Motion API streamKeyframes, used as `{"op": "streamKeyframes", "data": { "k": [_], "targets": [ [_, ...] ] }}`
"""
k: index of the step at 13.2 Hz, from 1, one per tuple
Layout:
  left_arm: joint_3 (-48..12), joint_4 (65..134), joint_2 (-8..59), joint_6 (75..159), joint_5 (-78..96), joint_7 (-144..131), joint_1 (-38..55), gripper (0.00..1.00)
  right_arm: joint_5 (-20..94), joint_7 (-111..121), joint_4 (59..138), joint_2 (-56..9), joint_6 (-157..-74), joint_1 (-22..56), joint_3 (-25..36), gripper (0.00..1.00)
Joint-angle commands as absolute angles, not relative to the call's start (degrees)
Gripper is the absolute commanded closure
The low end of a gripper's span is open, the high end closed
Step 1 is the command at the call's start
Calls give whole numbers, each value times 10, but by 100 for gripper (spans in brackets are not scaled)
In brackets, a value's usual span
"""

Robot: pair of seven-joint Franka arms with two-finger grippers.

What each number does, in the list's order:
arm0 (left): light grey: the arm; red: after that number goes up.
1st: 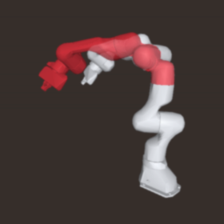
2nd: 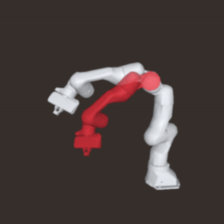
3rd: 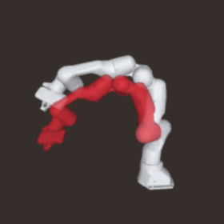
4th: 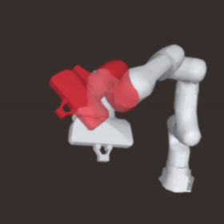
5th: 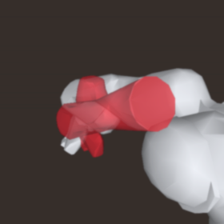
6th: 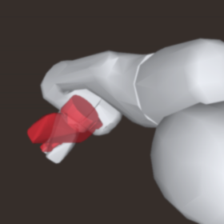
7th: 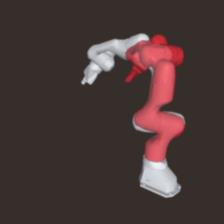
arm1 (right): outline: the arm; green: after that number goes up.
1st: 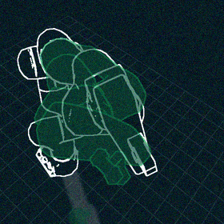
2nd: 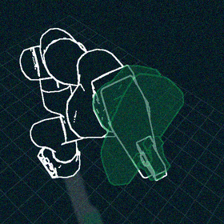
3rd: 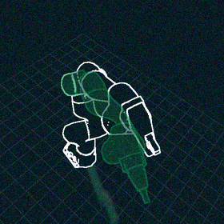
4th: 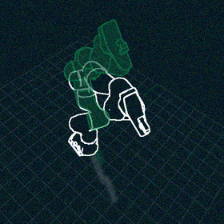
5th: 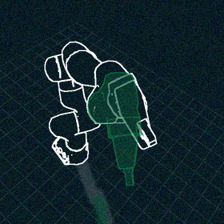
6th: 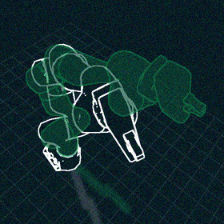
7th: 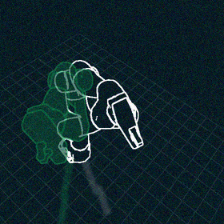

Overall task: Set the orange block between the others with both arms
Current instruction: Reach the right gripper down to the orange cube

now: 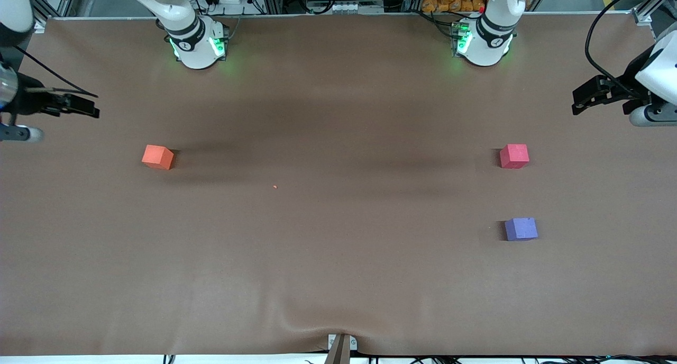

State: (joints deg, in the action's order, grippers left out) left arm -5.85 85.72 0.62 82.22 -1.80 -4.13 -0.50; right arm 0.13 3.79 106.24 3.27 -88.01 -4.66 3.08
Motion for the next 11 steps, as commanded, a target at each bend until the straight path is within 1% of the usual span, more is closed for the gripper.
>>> {"op": "streamKeyframes", "data": {
  "k": [1, 4, 5, 7, 11],
  "targets": [
    [-61, 855, 8, 819, -9, -37, -10, 0, -8, 34, 1125, 43, -931, -62, 24, 0],
    [-61, 856, 8, 821, -9, -37, -11, 0, -9, 34, 1198, 38, -1011, -69, 24, 0],
    [-61, 856, 9, 821, -9, -37, -11, 0, -9, 34, 1210, 30, -1031, -75, 24, 0],
    [-61, 856, 9, 821, -9, -37, -11, 0, -11, 35, 1221, 9, -1068, -76, 24, 0],
    [-60, 860, 9, 824, -9, -37, -11, 0, -12, 34, 1222, -47, -1089, -76, 24, 0]
  ]
}}
